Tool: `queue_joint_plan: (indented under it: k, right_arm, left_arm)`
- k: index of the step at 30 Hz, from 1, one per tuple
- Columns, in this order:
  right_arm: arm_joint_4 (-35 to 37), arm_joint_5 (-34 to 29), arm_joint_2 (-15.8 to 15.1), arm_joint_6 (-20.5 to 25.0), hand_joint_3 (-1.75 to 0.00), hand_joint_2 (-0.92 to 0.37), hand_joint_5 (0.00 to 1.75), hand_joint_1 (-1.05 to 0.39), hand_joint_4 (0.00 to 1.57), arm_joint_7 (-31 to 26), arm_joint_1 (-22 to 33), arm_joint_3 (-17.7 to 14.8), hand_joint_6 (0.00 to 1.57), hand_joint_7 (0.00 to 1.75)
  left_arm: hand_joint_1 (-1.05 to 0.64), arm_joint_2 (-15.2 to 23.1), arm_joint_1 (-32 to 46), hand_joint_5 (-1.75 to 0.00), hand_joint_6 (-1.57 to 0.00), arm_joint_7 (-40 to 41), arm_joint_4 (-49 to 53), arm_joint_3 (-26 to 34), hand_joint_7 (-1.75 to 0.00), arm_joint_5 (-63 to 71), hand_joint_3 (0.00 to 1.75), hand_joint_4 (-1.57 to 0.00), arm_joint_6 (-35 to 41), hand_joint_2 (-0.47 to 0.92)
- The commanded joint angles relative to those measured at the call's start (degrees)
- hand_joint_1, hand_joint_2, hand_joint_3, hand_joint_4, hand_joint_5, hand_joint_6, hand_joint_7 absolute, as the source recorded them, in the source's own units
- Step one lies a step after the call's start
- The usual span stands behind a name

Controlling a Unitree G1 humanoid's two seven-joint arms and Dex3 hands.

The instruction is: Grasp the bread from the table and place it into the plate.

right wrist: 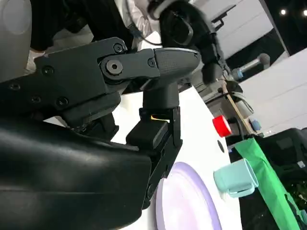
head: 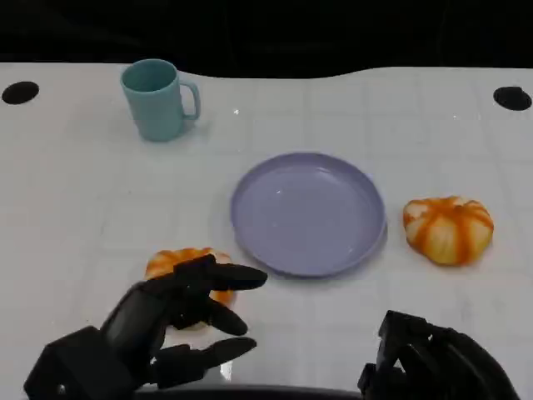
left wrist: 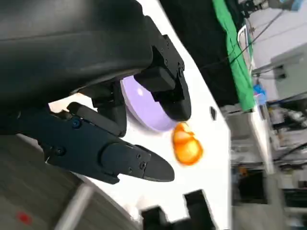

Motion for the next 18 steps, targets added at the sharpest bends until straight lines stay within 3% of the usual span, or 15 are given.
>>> queue_joint_plan:
  k: [1, 6, 7, 9, 13, 18]
  right_arm:
    - [-0.4, 0.2, -0.3, -0.2, -0.24, -0.92, 1.59, -0.70, 0.86, -0.6, -0.1, -0.2, 0.78, 1.33]
    - [-0.1, -0.1, -0.3, -0.7, -0.23, -0.92, 1.61, -0.70, 0.86, -0.5, -0.4, -0.1, 0.78, 1.34]
    - [-0.1, 0.0, -0.3, -0.7, -0.24, -0.92, 1.62, -0.70, 0.85, -0.4, -0.5, -0.1, 0.78, 1.36]
    - [0.0, 0.1, -0.3, -0.8, -0.25, -0.92, 1.63, -0.69, 0.84, -0.2, -0.5, 0.0, 0.77, 1.37]
    - [-0.1, 0.0, -0.4, -0.7, -0.26, -0.92, 1.64, -0.69, 0.83, -0.5, -0.5, -0.1, 0.76, 1.38]
    - [-0.3, -0.4, -0.5, -0.8, -0.27, -0.92, 1.63, -0.70, 0.84, -0.8, -0.6, 0.0, 0.77, 1.40]
  left_arm:
    - [-0.57, 4.1, -0.9, -0.87, -0.54, 2.7, -5.6, -0.6, -0.08, 8.7, 0.08, -0.42, 4.2, 0.92]
    - [-0.59, 10.2, -3.1, -0.72, -0.45, 2.1, -10.9, -3.1, -0.01, 23.8, 0.06, -0.33, 9.4, 0.92]
    - [-0.62, 11.1, -3.7, -0.54, -0.42, 1.9, -11.6, -3.9, 0.00, 27.2, 0.05, -0.35, 10.6, 0.92]
    - [-0.63, 11.7, -4.3, -0.37, -0.39, 1.7, -12.6, -4.9, 0.00, 30.7, 0.03, -0.39, 12.4, 0.92]
    - [-0.64, 14.3, -7.2, -0.28, -0.34, 1.4, -13.7, -8.7, 0.00, 44.3, 0.02, -0.38, 13.9, 0.92]
    - [-0.68, 13.8, -9.1, -0.23, -0.29, 0.2, -14.1, -11.7, 0.00, 54.6, 0.00, -0.35, 16.2, 0.89]
